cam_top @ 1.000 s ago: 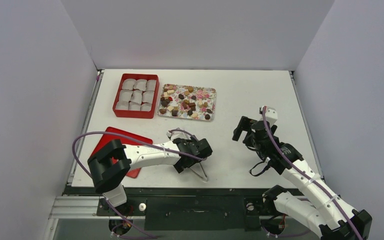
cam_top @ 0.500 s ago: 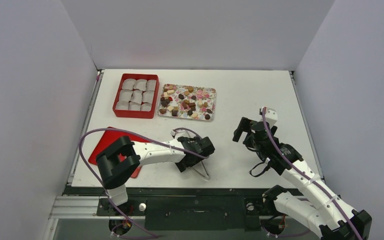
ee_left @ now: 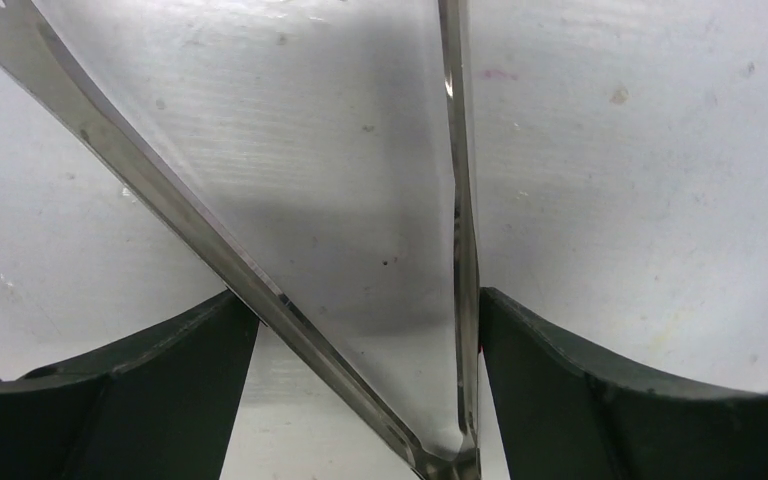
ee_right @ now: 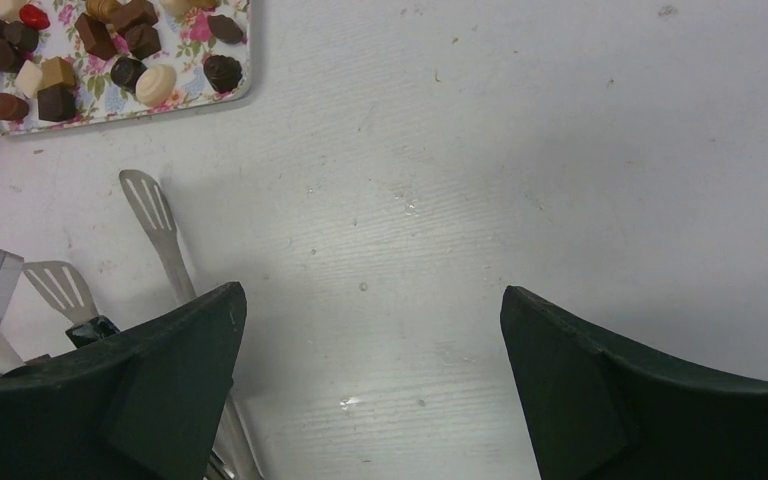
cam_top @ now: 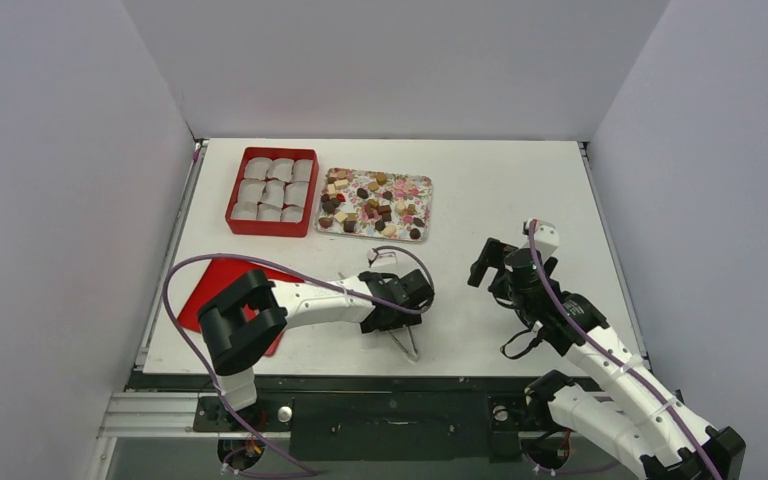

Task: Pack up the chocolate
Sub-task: Adjust the clamp at the center of the board.

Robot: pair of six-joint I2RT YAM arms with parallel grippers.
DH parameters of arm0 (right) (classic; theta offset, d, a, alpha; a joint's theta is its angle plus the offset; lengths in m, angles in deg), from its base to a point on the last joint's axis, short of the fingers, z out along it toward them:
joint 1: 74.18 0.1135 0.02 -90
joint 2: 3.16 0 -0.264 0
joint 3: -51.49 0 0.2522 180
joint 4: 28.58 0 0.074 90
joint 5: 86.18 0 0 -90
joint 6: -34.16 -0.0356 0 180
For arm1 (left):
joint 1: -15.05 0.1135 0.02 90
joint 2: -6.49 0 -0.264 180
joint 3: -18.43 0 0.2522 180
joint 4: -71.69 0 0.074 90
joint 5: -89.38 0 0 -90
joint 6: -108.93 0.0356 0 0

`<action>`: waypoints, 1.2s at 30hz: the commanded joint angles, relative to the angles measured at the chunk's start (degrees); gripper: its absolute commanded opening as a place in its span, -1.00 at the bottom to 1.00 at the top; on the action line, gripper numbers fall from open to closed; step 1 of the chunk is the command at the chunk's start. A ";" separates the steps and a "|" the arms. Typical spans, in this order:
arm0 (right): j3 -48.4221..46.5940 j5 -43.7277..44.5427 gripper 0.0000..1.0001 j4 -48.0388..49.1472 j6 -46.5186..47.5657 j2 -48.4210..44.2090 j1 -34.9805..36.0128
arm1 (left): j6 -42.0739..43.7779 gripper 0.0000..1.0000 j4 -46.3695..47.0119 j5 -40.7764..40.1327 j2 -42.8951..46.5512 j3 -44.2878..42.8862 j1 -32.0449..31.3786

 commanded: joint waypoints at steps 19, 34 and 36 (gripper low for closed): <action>0.49 0.43 0.87 5.43 -1.99 4.28 -0.48 | 34.70 0.89 11.49 5.04 6.56 6.65 -1.05; 0.51 -1.61 0.84 5.68 -2.71 5.08 -0.47 | 23.81 0.72 16.70 -9.97 5.17 11.31 -8.02; 1.01 -1.56 0.84 5.89 -3.07 4.98 -0.47 | 22.43 0.69 16.72 -10.66 5.63 12.45 -8.06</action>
